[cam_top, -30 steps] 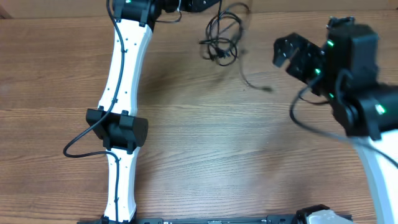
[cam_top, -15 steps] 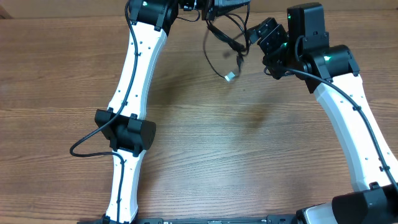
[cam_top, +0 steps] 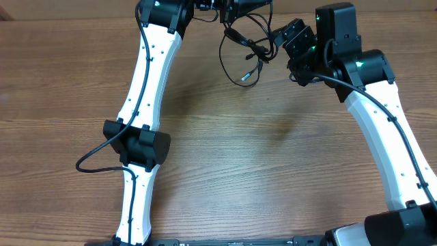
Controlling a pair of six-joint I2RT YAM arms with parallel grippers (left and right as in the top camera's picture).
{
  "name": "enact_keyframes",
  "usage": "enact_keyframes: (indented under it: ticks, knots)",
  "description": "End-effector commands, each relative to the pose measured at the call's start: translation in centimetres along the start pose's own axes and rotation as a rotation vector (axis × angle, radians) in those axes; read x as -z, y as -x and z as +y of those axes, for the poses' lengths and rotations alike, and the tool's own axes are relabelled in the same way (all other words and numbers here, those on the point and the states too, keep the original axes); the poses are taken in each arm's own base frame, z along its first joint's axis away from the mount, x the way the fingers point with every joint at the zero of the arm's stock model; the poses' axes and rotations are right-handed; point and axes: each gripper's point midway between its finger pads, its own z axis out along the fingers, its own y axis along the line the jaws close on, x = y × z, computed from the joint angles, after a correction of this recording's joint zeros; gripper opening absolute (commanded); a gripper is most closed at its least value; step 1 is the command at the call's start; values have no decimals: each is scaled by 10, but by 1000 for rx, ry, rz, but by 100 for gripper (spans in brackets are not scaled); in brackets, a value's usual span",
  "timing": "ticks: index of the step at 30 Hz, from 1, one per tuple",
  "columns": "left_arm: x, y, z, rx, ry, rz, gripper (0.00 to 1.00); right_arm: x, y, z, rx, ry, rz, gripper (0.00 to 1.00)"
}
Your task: Untangle cables
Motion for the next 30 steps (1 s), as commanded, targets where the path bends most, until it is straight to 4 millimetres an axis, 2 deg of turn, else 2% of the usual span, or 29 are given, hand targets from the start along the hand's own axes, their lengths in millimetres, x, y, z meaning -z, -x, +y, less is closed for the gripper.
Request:
enact_keyframes:
  ticks: [1, 4, 8, 10, 15, 17, 19, 22, 24, 27, 30]
  knots:
    - [6, -14, -36, -30, -29, -1, 4, -1, -1, 1, 3, 0, -1, 77]
    - [6, -13, -41, -25, -42, -3, 4, -5, -2, -3, -1, -15, 9, 59]
    - [7, -11, -49, -26, -61, -5, 4, -7, -3, -5, -1, -25, 13, 53]
    - [7, -10, -52, -32, -70, -9, 4, -7, -3, -6, -1, -26, 13, 39]
    - [7, -10, -59, -30, -86, -10, 4, -11, -4, -12, -2, -43, 14, 32]
    - [7, -10, -59, -27, -86, -10, 4, -12, -5, -14, -3, -48, 16, 22]
    - [7, -10, -59, -27, -86, -8, 4, -12, -5, -14, -3, -50, 17, 4]
    - [11, -11, -62, -40, -95, 6, 4, -12, -1, -16, -1, -59, -2, 4]
    - [23, -10, -68, -74, -113, 20, 4, -11, 7, -20, 47, -78, -37, 4]
    - [50, -8, -75, -107, -126, 28, 4, -6, 27, -38, 95, -145, -92, 4]
    - [88, -5, -84, -135, -122, 7, 4, 4, 54, -66, 83, -220, -131, 4]
